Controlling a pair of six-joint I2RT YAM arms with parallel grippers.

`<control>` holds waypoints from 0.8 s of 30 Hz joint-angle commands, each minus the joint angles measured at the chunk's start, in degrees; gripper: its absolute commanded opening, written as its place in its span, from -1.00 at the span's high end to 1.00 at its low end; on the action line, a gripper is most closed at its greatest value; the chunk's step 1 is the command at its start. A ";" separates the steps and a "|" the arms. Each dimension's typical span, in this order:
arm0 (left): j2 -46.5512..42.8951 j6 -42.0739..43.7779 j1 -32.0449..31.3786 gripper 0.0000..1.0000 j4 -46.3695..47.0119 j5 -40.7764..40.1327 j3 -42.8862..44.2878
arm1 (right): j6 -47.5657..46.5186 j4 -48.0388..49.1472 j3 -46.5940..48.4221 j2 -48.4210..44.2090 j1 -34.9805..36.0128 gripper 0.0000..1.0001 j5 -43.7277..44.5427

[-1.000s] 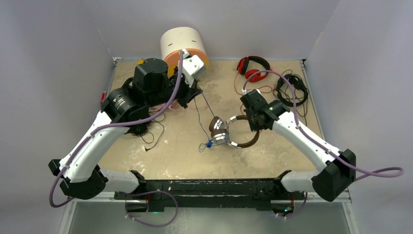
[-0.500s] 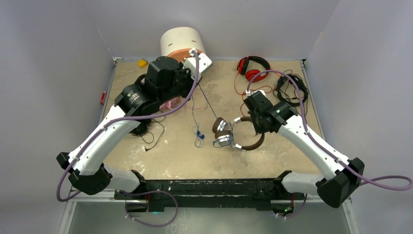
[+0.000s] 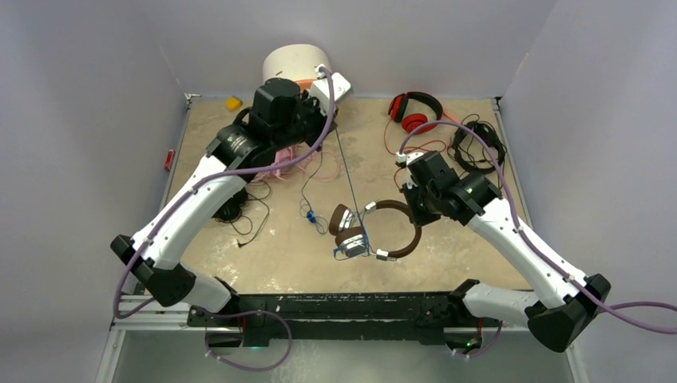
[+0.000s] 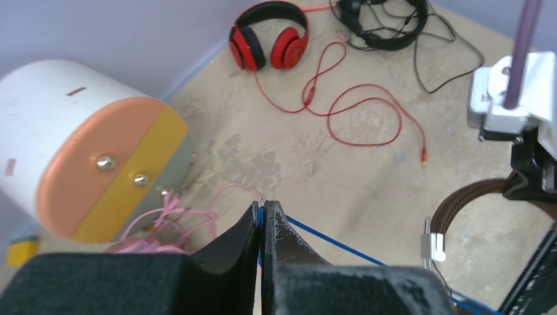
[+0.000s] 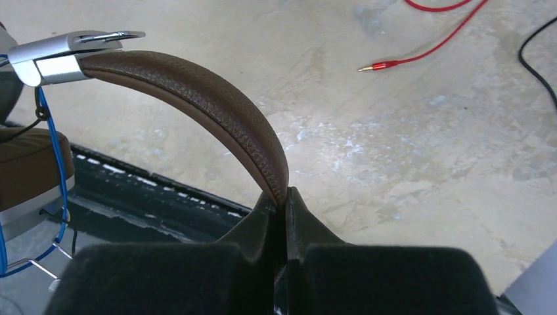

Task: Wrap the headphones
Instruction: Wrap the headphones cable around the headphones.

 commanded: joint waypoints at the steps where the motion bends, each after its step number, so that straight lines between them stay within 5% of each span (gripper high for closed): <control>1: 0.75 -7.15 7.15 1.00 8.77 15.61 -3.24 | -1.43 1.25 0.58 -3.19 0.36 1.00 -7.54; 16: 0.81 -28.94 14.45 1.00 39.62 34.09 -31.60 | 0.89 4.03 8.14 -12.57 0.36 1.00 -15.53; 24: -0.80 -40.95 14.38 0.93 63.58 45.58 -49.35 | 11.10 3.19 17.09 -11.64 0.36 1.00 -6.75</control>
